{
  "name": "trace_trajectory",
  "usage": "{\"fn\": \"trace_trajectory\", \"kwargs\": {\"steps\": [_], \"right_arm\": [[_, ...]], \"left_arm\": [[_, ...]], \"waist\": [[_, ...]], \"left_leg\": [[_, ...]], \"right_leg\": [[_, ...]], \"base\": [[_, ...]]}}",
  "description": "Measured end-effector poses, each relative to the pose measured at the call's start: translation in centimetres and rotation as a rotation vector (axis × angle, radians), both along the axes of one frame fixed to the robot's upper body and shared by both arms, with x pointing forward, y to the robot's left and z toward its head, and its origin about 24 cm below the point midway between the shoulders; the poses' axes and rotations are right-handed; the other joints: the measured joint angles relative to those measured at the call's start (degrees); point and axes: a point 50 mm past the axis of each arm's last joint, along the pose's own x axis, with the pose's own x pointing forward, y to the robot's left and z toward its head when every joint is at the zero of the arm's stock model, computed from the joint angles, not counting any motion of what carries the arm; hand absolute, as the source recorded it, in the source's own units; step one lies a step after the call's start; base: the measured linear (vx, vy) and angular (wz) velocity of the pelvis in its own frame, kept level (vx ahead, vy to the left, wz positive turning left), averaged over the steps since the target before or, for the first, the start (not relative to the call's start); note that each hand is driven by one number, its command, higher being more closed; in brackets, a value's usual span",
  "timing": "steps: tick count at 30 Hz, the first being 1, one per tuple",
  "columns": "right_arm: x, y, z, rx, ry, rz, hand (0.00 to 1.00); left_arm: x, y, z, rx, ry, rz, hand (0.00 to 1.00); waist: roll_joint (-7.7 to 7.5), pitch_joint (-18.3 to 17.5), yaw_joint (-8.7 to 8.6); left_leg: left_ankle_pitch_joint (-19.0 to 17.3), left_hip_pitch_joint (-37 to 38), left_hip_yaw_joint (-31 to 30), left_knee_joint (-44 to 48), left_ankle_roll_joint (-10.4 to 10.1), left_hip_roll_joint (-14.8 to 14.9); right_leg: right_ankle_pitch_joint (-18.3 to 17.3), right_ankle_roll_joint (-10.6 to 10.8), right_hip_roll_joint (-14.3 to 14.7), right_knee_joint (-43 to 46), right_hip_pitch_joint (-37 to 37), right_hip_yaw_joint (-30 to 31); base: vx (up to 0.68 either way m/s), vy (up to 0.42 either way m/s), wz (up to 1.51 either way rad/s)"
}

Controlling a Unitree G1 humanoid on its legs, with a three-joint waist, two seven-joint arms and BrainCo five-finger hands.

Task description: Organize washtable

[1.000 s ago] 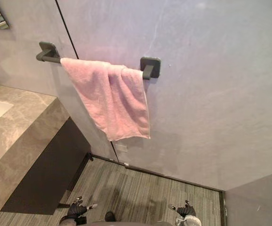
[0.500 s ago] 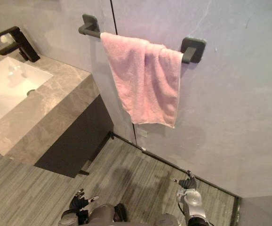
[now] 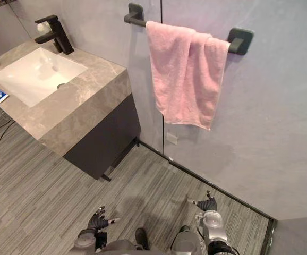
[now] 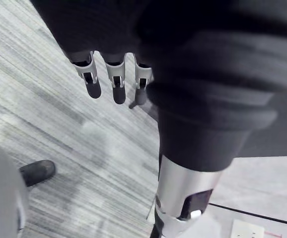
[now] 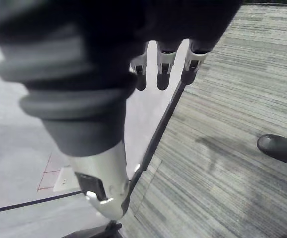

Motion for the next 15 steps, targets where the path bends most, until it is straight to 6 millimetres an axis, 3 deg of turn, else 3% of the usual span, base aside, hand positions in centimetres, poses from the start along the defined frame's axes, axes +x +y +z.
{"fn": "trace_trajectory", "kwargs": {"steps": [2, 3, 7, 9, 11, 12, 13, 14, 15], "right_arm": [[-0.7, 0.1, -0.1, 0.001, 0.003, 0.011, 0.0], [-0.8, 0.3, -0.2, 0.004, 0.006, 0.014, 0.0], [-1.3, 0.8, -0.2, 0.008, 0.007, 0.026, 0.0], [-1.1, 1.5, -0.2, 0.021, 0.004, 0.059, 0.0], [-2.0, 1.1, -0.5, 0.026, 0.022, 0.036, 0.0], [-2.6, 0.9, -0.7, 0.029, 0.035, 0.017, 0.0], [-3.1, 0.8, -0.9, 0.038, 0.044, -0.007, 0.0], [-4.3, 0.6, -1.2, 0.047, 0.06, -0.04, 0.0], [-5.0, 0.2, -1.2, 0.043, 0.066, -0.047, 0.0]], "left_arm": [[-0.5, 0.1, -0.1, 0.004, 0.014, 0.003, 0.0], [-0.7, 0.2, -0.2, 0.005, 0.017, 0.008, 0.0], [-1.2, 0.0, -0.3, -0.006, 0.026, 0.044, 0.0], [-1.0, 0.1, -0.3, -0.005, 0.02, 0.04, 0.0], [-0.5, 0.2, -0.1, 0.0, 0.009, 0.032, 0.0], [-0.1, 0.2, 0.0, 0.002, -0.001, 0.03, 0.0], [0.2, 0.3, 0.1, 0.003, -0.009, 0.03, 0.0], [1.4, 0.1, 0.5, -0.003, -0.043, 0.041, 0.0], [1.1, -0.3, 0.3, -0.02, -0.031, 0.058, 0.0]], "waist": [[-0.64, -0.9, -0.01], [-1.65, -1.3, -0.01], [-1.45, -2.4, 0.23], [-1.36, -2.5, 0.38], [-1.44, -2.1, 0.06], [-2.87, -2.3, 0.04], [-3.94, -2.5, 0.03], [-5.28, -2.0, 0.18], [-3.42, -2.1, 0.01]], "left_leg": [[-0.4, 2.0, 1.4, -2.7, 0.1, -0.6], [-0.8, 2.8, 2.4, -3.0, 0.0, -1.2], [-0.6, 3.4, 5.1, -1.4, 0.9, -0.8], [-0.6, 3.0, 4.8, -1.5, 0.9, -0.7], [-0.6, 0.3, 1.3, -1.3, 0.9, -0.7], [-0.8, -0.9, -0.8, -2.2, 0.7, -1.9], [-1.7, -0.5, -1.8, -3.4, 1.0, -3.4], [-4.7, -3.3, -2.8, 9.7, 4.7, -4.1], [-6.7, -2.8, -5.5, 13.6, 3.7, -2.3]], "right_leg": [[-0.8, 0.2, -1.2, 0.8, 0.9, -0.9], [-0.9, 0.2, -1.9, 0.5, 0.9, -0.9], [-1.3, 0.3, -3.4, 3.8, 0.9, 0.1], [-1.3, 0.4, -0.5, 3.7, -0.3, 7.1], [-3.3, 2.2, 6.1, 3.4, -2.4, 20.2], [-5.3, 2.8, 8.3, 3.0, -3.5, 24.5], [-6.4, 2.2, 8.4, 3.1, -4.5, 26.1], [-8.0, 3.6, 8.3, 6.2, -5.7, 29.1], [-8.9, 2.6, 11.2, 6.8, -5.1, 30.3]], "base": [[-0.12, 0.027, 0.26], [0.02, 0.053, 0.13], [-0.03, 0.061, -0.01], [-0.04, 0.025, 0.02], [-0.02, -0.092, 0.76], [0.0, -0.088, 1.11], [-0.01, -0.07, 1.36], [0.01, -0.072, 1.35], [0.04, -0.069, 1.3]]}}
